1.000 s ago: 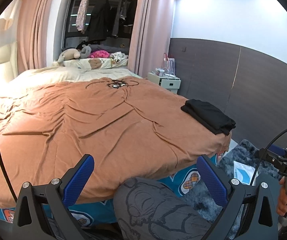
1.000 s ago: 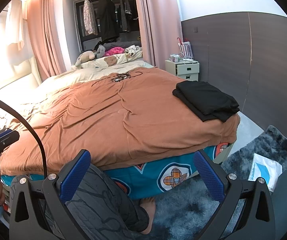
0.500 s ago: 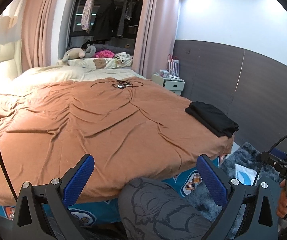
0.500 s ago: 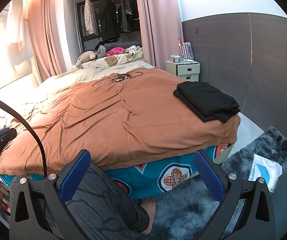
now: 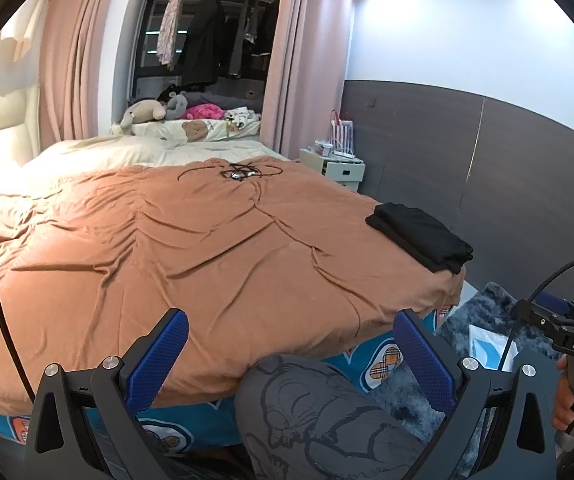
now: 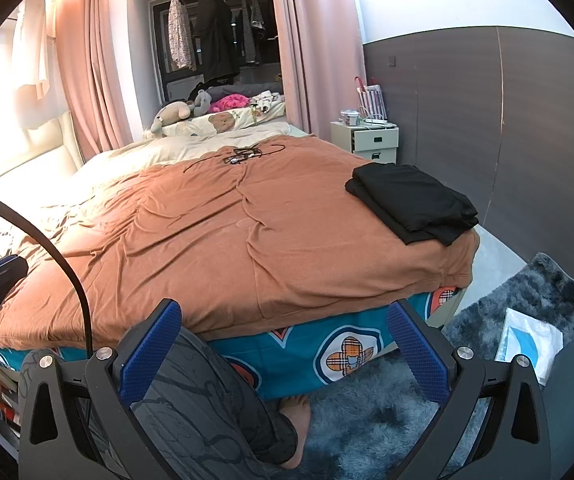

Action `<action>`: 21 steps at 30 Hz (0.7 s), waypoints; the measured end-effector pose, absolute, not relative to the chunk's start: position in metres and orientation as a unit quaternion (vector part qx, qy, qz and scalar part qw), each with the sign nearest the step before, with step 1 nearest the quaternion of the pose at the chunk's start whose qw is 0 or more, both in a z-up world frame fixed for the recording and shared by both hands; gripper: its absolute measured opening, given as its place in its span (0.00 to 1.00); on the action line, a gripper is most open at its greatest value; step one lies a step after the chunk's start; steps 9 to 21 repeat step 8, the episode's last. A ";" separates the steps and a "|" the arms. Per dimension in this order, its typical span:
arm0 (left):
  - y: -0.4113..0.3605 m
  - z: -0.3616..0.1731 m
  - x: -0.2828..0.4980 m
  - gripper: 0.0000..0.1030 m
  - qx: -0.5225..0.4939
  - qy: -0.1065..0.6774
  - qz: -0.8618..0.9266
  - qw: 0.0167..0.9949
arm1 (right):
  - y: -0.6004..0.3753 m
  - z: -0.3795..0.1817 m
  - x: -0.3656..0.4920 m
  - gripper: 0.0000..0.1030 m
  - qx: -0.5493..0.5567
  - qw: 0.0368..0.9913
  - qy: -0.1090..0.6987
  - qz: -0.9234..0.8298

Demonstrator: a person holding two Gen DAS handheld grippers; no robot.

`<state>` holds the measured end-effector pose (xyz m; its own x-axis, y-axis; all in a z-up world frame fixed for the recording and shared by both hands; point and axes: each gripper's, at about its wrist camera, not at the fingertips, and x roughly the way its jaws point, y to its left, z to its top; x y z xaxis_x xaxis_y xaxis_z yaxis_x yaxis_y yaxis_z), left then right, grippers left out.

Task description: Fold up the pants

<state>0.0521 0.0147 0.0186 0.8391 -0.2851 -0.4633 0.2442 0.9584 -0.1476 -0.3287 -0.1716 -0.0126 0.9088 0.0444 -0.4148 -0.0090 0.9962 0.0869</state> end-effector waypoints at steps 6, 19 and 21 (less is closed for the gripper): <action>0.014 0.018 0.050 1.00 -0.040 0.247 -0.139 0.958 | -0.172 -0.011 -0.330 1.00 0.043 0.976 0.212 0.013; 0.014 0.018 0.050 1.00 -0.040 0.247 -0.139 0.958 | -0.172 -0.012 -0.330 1.00 0.042 0.976 0.212 0.013; 0.014 0.018 0.050 1.00 -0.040 0.247 -0.139 0.958 | -0.172 -0.012 -0.330 1.00 0.042 0.976 0.212 0.013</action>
